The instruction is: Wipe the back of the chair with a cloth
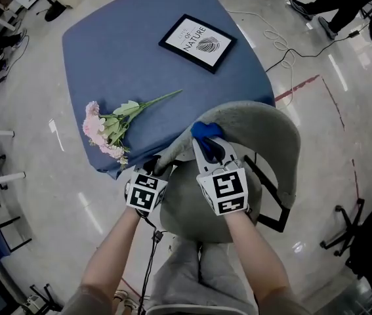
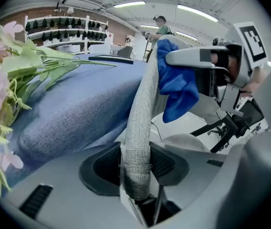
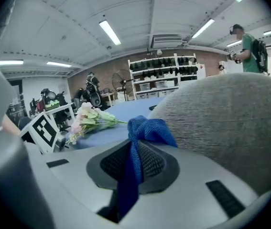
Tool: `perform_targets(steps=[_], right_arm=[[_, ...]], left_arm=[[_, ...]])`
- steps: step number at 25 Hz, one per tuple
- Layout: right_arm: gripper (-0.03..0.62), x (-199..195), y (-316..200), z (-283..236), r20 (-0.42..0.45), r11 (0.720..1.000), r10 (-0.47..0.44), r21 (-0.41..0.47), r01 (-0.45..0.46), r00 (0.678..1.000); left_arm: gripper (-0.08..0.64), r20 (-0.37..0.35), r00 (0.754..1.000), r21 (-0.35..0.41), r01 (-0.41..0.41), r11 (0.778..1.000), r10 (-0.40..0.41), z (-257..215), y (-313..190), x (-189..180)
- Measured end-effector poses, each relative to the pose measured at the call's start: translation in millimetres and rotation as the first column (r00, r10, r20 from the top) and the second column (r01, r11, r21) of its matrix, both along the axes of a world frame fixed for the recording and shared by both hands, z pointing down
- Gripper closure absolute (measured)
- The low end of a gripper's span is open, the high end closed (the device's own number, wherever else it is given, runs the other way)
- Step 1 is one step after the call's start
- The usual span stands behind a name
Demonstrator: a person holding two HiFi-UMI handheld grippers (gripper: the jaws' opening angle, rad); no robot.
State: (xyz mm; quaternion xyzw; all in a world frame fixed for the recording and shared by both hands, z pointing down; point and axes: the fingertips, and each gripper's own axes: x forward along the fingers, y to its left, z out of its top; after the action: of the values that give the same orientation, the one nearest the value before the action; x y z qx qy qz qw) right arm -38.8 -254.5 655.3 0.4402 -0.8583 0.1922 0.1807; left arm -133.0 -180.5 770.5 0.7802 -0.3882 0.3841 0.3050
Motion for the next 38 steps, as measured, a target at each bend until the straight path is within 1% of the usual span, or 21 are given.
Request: perform_targets(steps=[2, 5, 6, 8, 10, 12, 14, 15, 16, 17, 18, 19, 20, 22, 26, 28, 29, 31, 33, 36, 38], right_arm=[[0.531, 37, -6, -4, 0.022, 0.991, 0.131, 0.019, -0.131, 0.991], [0.531, 104, -11, -13, 0.064, 0.945, 0.327, 0.001, -0.328, 0.943], [0.531, 126, -10, -15, 0.068, 0.923, 0.384, -0.007, -0.384, 0.921], [0.531, 171, -4, -17, 0.056, 0.87, 0.493, -0.007, -0.493, 0.868], [0.532, 215, 7, -22, 0.027, 0.814, 0.581, 0.019, -0.581, 0.814], [0.532, 248, 23, -34, -0.004, 0.762, 0.645, 0.081, -0.642, 0.764], [0.532, 272, 45, -48, -0.035, 0.704, 0.705, 0.15, -0.694, 0.708], [0.532, 283, 55, -50, -0.046, 0.679, 0.73, 0.162, -0.716, 0.682], [0.532, 291, 62, -50, -0.052, 0.66, 0.749, 0.159, -0.735, 0.661], [0.532, 296, 66, -48, -0.053, 0.651, 0.757, 0.148, -0.745, 0.651], [0.532, 295, 65, -45, -0.052, 0.655, 0.754, 0.136, -0.743, 0.655], [0.532, 288, 61, -41, -0.05, 0.674, 0.738, 0.125, -0.728, 0.673], [0.532, 277, 54, -37, -0.047, 0.702, 0.711, 0.114, -0.703, 0.702], [0.532, 243, 36, -29, -0.046, 0.77, 0.637, 0.091, -0.632, 0.769], [0.532, 152, 5, 0, -0.068, 0.901, 0.433, 0.022, -0.433, 0.899], [0.531, 99, -3, 16, -0.059, 0.952, 0.303, -0.033, -0.306, 0.951], [0.531, 71, -4, 21, -0.036, 0.97, 0.235, -0.063, -0.237, 0.971], [0.532, 17, -1, 24, 0.017, 0.988, 0.115, -0.101, -0.113, 0.993], [0.531, -14, 6, 23, 0.044, 0.992, 0.057, -0.116, -0.052, 0.997], [0.532, -19, 10, 24, 0.084, 0.991, 0.046, -0.13, -0.034, 0.995], [0.532, -9, 7, 25, 0.078, 0.992, 0.051, -0.115, -0.042, 0.996]], left_arm=[[0.385, 0.002, 1.0, -0.001, 0.0, 1.0, 0.0, 1, 0, 1], [0.387, -0.008, 1.0, -0.004, 0.011, 1.0, -0.011, 1, -1, 1], [0.387, -0.008, 1.0, -0.004, 0.013, 1.0, -0.013, 0, -1, 1], [0.387, -0.003, 1.0, -0.004, 0.016, 1.0, -0.016, 0, 0, 1], [0.387, 0.0, 1.0, -0.004, 0.019, 1.0, -0.019, 0, 0, 1], [0.387, -0.002, 1.0, -0.003, 0.024, 1.0, -0.024, 0, 0, 2], [0.387, -0.002, 1.0, -0.001, 0.031, 1.0, -0.031, -1, -1, 2], [0.387, -0.003, 0.999, -0.001, 0.034, 0.999, -0.034, -1, -1, 2], [0.388, -0.003, 0.999, -0.001, 0.037, 0.999, -0.037, -1, -1, 2], [0.388, -0.003, 0.999, -0.002, 0.04, 0.999, -0.04, 0, -1, 1], [0.388, -0.003, 0.999, -0.002, 0.042, 0.999, -0.042, 0, -1, 1], [0.39, -0.004, 0.999, -0.003, 0.043, 0.999, -0.043, 0, -1, 0], [0.39, -0.005, 0.999, -0.002, 0.045, 0.999, -0.045, 1, -1, 0], [0.39, -0.003, 0.999, 0.0, 0.051, 0.999, -0.051, 1, -2, 1], [0.39, -0.001, 0.998, 0.002, 0.057, 0.998, -0.057, 0, -2, 3], [0.39, -0.01, 0.998, -0.003, 0.055, 0.998, -0.055, 0, -2, 3], [0.39, -0.014, 0.998, -0.005, 0.054, 0.999, -0.054, -1, -2, 3], [0.39, -0.02, 0.998, -0.008, 0.056, 0.998, -0.056, -1, -2, 2], [0.39, -0.023, 0.998, -0.01, 0.06, 0.998, -0.061, 0, -2, 2], [0.39, -0.027, 0.998, -0.012, 0.064, 0.998, -0.064, -1, -1, 3], [0.39, -0.029, 0.997, -0.014, 0.065, 0.998, -0.066, -1, -1, 3]])
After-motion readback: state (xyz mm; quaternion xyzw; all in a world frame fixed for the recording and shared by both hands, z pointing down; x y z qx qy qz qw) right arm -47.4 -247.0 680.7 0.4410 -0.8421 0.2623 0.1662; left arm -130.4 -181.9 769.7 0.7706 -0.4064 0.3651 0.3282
